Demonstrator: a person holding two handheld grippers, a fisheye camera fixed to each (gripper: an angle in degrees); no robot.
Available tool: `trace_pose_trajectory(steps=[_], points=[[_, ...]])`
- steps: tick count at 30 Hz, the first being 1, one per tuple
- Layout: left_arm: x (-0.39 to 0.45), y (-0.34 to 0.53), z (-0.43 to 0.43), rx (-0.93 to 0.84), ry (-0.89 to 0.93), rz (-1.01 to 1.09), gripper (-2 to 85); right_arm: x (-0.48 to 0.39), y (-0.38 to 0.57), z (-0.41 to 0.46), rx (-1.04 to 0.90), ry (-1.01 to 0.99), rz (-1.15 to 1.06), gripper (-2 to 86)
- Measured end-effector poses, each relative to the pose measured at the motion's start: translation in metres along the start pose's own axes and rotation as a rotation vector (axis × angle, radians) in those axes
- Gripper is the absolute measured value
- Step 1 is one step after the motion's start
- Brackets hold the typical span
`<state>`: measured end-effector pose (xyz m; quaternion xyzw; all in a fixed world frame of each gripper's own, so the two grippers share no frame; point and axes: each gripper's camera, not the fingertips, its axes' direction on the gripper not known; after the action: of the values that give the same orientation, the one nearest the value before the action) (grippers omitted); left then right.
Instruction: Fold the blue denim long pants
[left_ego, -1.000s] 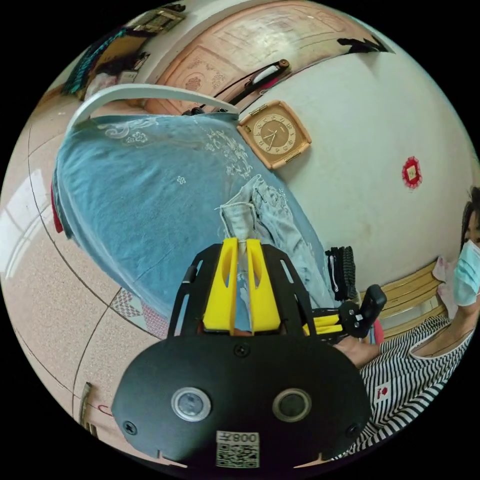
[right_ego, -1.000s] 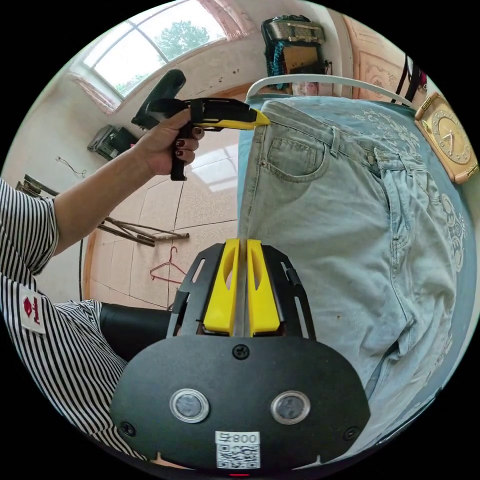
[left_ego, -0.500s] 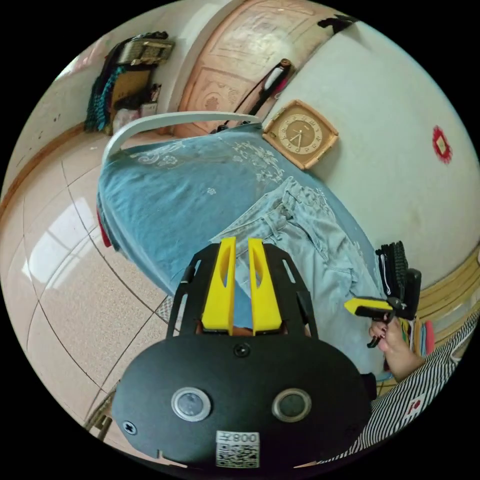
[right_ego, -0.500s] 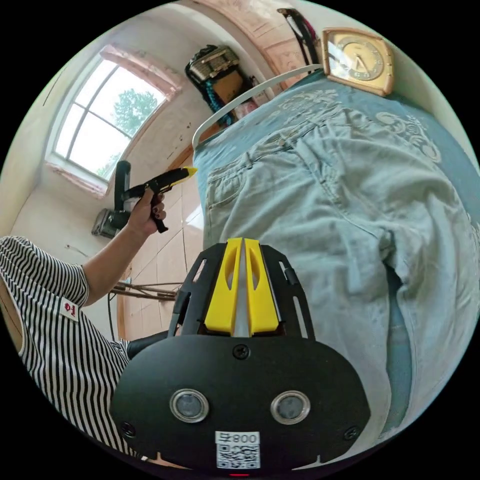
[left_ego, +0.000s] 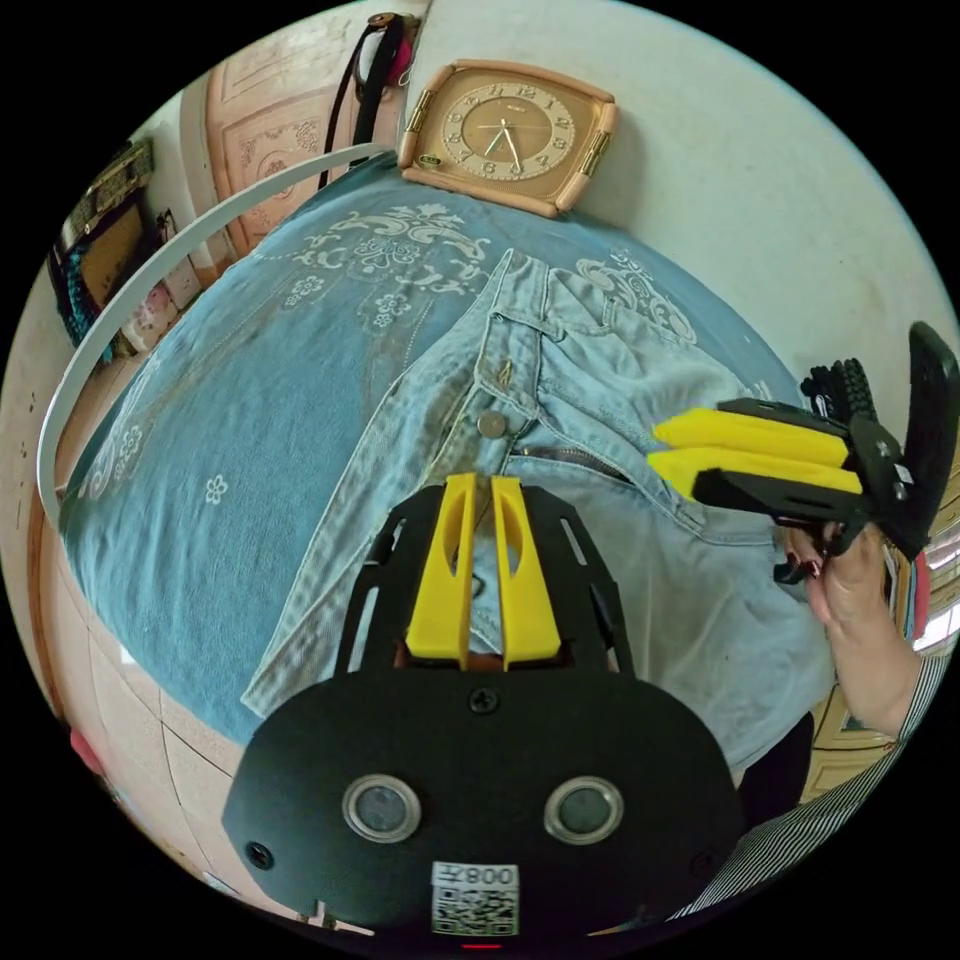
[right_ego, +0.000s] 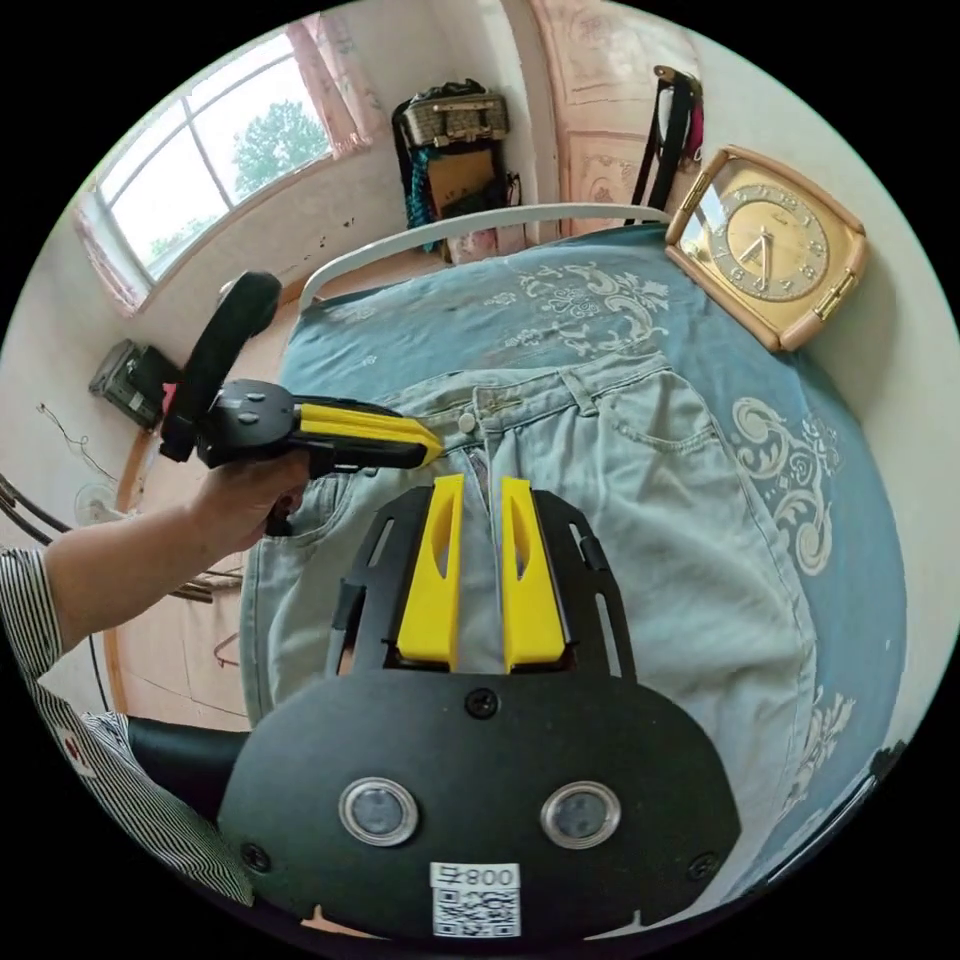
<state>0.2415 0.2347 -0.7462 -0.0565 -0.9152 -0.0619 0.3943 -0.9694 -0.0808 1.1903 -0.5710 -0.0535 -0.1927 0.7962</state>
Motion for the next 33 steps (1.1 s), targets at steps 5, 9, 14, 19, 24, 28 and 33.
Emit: trace_pose_trajectory(steps=[5,9,14,19,24,28,33], points=[[0.013,-0.004,-0.008,0.020,-0.006,0.014,1.5,-0.010,-0.028,0.052,-0.096,0.119,-0.043,4.8],[0.023,-0.013,-0.013,0.026,-0.001,0.045,0.6,-0.006,-0.023,0.053,-0.071,0.089,-0.029,2.4],[0.028,-0.023,-0.018,0.041,0.034,0.037,0.3,0.010,-0.008,0.011,0.114,-0.133,0.052,1.6],[0.031,-0.033,-0.028,0.055,0.072,0.018,0.2,-0.010,-0.008,0.043,0.004,-0.109,-0.049,1.4],[0.040,-0.032,-0.064,0.206,0.039,0.012,0.2,-0.022,0.002,0.089,-0.086,-0.045,-0.109,1.4],[0.069,-0.050,-0.077,0.231,0.028,0.110,0.2,-0.014,0.016,0.100,-0.058,-0.091,-0.061,1.4],[0.077,-0.066,-0.049,0.057,-0.049,0.152,0.1,0.002,0.038,0.090,-0.031,-0.168,0.038,0.8]])
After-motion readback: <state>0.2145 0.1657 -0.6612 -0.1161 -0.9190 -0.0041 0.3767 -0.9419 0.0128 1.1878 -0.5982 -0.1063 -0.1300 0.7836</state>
